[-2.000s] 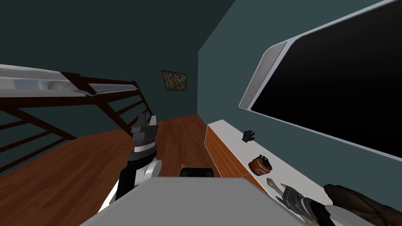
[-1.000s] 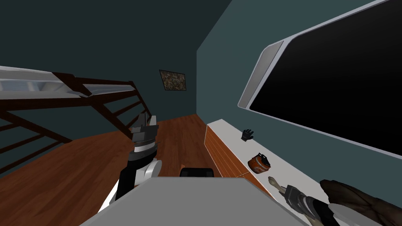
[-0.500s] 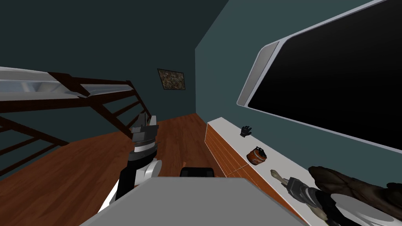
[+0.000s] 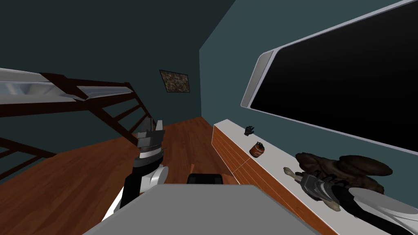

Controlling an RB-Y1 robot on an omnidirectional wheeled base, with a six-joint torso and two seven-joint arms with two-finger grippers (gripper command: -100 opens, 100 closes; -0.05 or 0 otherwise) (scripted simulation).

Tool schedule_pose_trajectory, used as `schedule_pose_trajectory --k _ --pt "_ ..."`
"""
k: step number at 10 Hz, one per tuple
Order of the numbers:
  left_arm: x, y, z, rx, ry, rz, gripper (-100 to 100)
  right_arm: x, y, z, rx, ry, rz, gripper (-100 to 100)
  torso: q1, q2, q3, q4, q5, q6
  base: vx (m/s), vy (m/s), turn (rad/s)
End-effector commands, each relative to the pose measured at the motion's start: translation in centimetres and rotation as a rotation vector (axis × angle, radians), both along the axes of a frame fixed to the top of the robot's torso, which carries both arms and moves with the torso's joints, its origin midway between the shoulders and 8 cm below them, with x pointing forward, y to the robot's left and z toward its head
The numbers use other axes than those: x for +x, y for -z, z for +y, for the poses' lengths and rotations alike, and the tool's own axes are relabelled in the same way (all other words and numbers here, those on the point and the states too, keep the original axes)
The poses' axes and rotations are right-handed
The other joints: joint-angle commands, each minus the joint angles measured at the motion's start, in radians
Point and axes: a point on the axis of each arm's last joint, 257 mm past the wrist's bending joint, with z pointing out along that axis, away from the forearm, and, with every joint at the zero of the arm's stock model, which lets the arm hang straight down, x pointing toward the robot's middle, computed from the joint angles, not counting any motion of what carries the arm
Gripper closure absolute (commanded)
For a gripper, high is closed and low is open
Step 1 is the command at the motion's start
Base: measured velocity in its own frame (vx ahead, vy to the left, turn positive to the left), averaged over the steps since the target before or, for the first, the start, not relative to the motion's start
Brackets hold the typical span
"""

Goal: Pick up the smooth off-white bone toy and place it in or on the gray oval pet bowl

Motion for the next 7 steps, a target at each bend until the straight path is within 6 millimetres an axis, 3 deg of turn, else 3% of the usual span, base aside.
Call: schedule_pose_trajectory --k 1,2,4,7 --pt "0.0 0.0 0.0 0.000 0.000 0.000 0 1.3 -1.9 -0.6 -0.011 -0.007 -0.016 100 0.000 0.000 0.000 0.000 0.000 0.000 -0.153 -0.046 -0.118" --pt "0.0 0.0 0.0 0.000 0.000 0.000 0 2.0 -3.0 -0.9 -0.016 -0.013 -0.023 100 -0.002 0.000 0.000 0.000 -0.001 0.000 -0.188 -0.056 -0.121" --pt "0.0 0.0 0.0 0.000 0.000 0.000 0 2.0 -3.0 -0.9 -0.016 -0.013 -0.023 100 -0.003 -0.001 0.000 0.000 -0.002 0.000 -0.080 -0.019 -0.024" --pt "0.0 0.0 0.0 0.000 0.000 0.000 0 4.2 -6.1 -1.4 -0.028 -0.032 -0.039 100 0.000 -0.005 -0.003 -0.001 -0.001 -0.001 -0.103 -0.022 -0.100"
